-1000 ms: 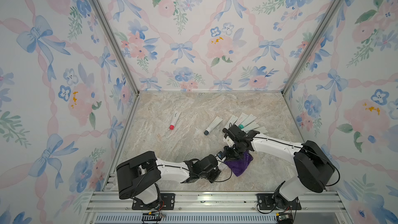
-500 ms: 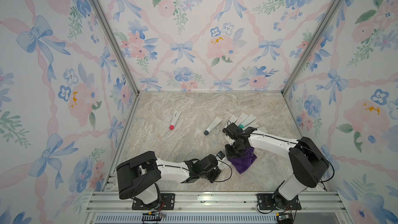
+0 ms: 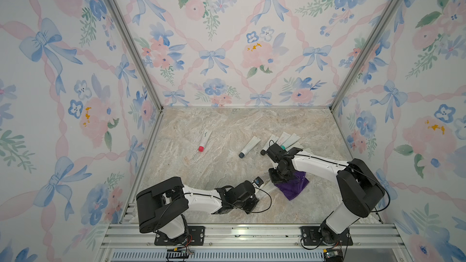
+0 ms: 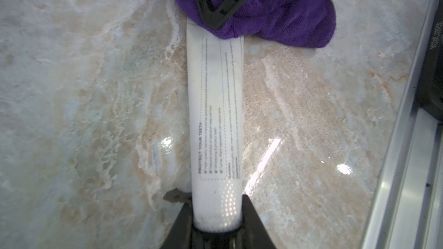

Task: Wipe the surface of the toothpaste tube
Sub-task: Wipe the dirt from the toothpaste tube.

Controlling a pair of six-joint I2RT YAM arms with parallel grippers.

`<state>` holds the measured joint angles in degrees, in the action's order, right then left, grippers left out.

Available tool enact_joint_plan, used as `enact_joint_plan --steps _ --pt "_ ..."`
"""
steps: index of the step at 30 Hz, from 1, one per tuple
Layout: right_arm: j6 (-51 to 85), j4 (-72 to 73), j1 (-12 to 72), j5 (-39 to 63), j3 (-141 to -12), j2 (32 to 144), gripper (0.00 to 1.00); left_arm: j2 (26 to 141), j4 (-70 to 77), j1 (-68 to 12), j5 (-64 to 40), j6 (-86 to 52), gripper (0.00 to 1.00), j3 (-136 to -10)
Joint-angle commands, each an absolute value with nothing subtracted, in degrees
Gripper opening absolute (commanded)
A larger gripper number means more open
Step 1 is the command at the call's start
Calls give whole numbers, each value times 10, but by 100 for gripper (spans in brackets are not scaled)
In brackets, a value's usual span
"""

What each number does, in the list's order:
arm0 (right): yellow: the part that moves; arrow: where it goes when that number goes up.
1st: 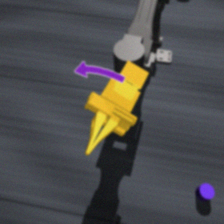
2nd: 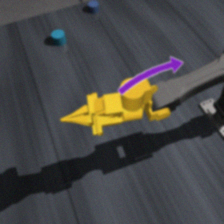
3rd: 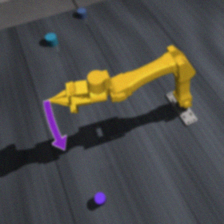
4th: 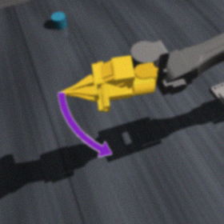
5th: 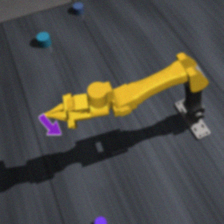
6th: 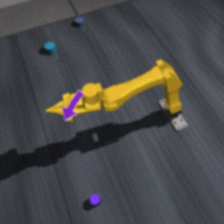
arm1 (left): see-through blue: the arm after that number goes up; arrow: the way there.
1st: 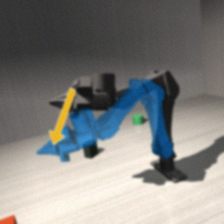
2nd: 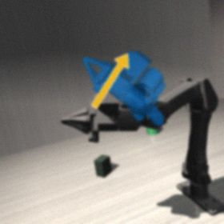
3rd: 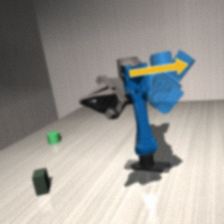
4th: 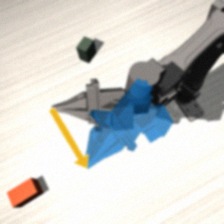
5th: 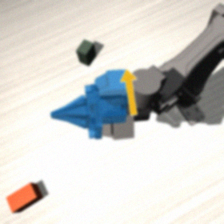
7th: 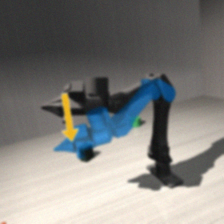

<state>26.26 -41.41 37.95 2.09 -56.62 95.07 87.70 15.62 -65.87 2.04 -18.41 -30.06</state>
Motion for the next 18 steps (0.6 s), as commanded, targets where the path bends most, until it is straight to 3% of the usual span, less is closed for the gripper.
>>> enact_joint_plan --steps 1,9,15,18 --pt "289 -399 402 146 -534 925 20 873 147 -653 32 -185 27 -290" --pt "319 -346 427 235 -525 921 20 868 147 -653 34 -185 27 -289" --pt "310 -358 427 234 -538 942 20 866 147 -653 35 -186 27 -288" --pt "291 -406 427 166 -557 963 20 865 147 -653 36 -186 27 -288"
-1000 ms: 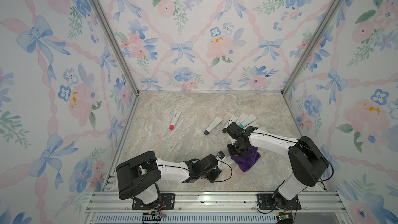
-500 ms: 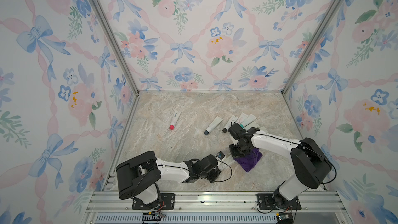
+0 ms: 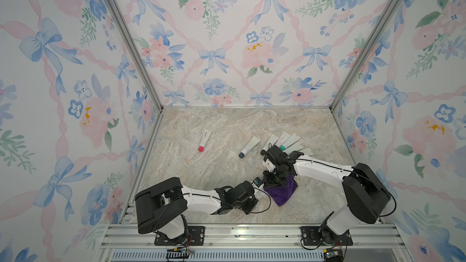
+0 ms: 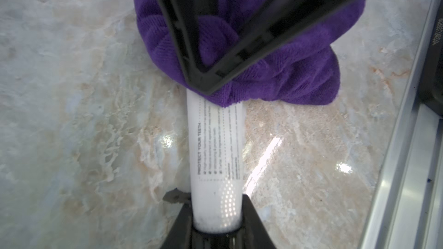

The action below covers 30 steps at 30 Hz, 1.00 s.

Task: Wipe the surface of the toothpaste tube
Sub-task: Wipe the dirt from the toothpaste tube, then adjust the toothpaste at the center of the board.

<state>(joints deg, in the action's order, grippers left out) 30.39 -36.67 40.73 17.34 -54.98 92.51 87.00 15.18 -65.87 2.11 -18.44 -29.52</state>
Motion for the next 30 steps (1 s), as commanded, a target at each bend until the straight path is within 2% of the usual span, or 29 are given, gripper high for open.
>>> enact_joint_plan --steps 1,8,12,25,30 --pt "285 -424 427 140 -564 970 20 865 147 -653 36 -186 27 -288" --pt "255 -491 421 6 -575 1008 20 863 147 -653 37 -186 27 -287" --pt "248 -502 397 -31 -569 1008 20 861 147 -653 39 -187 27 -285" --pt "247 -499 346 -52 -558 971 20 854 146 -649 53 -192 27 -280" --pt "284 -464 346 -26 -516 908 20 836 143 -609 58 -216 27 -265"
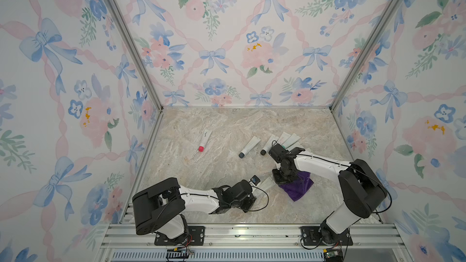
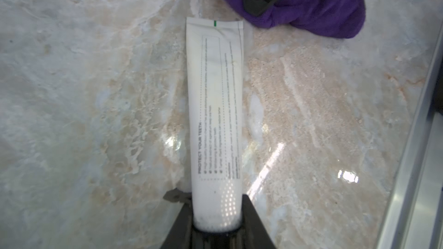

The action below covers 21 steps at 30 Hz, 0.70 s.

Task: Wipe the surface of the toothpaste tube
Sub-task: Adjust the toothpaste at the center of the board.

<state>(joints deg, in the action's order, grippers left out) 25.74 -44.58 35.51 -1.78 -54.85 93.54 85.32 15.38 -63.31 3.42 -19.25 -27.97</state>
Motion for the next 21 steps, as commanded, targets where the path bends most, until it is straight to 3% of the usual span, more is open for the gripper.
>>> enact_joint_plan --steps 1,6,12,21 --pt "288 -461 346 -24 -508 897 20 830 141 -598 60 -223 26 -261" --pt "312 -459 336 -51 -483 843 20 784 128 -557 74 -252 27 -238" --pt "322 -433 265 -45 -456 770 20 797 122 -515 93 -274 27 -239" --pt "298 -447 229 -33 -480 745 20 808 70 -471 146 -320 27 -259"
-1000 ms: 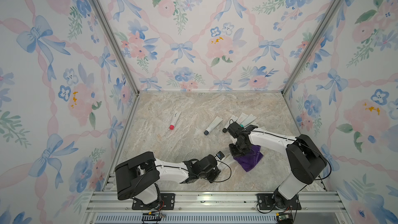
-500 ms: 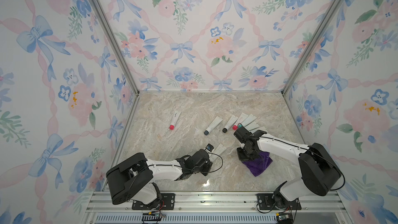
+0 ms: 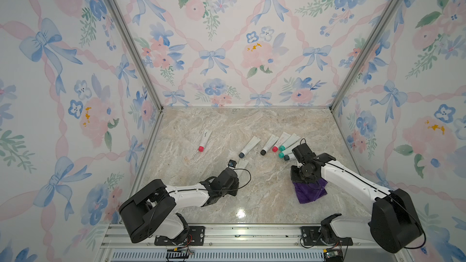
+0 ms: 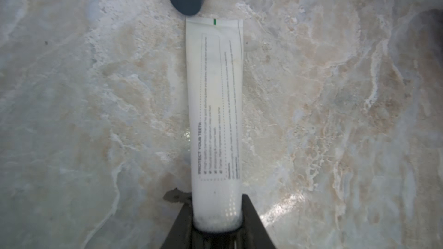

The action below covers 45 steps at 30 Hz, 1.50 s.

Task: Wipe the surface of the toothpaste tube
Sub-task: Adjust the toothpaste at the center of the board, then move the toothpaste to the center of the board.

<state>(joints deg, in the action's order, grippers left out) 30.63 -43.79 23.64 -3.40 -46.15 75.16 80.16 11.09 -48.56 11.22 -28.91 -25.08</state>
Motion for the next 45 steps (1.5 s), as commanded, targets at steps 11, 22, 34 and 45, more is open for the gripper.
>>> enact_joint_plan --steps 11,22,34,45 --pt "288 -439 226 -27 -491 757 20 822 40 -416 150 -338 27 -282" --pt "283 -439 221 -29 -494 753 20 868 38 -418 61 -272 27 -356" --pt "282 -442 221 -28 -494 749 20 931 39 -456 14 -254 29 -402" --pt "283 -437 223 -22 -487 745 20 1071 34 -456 35 -222 29 -543"
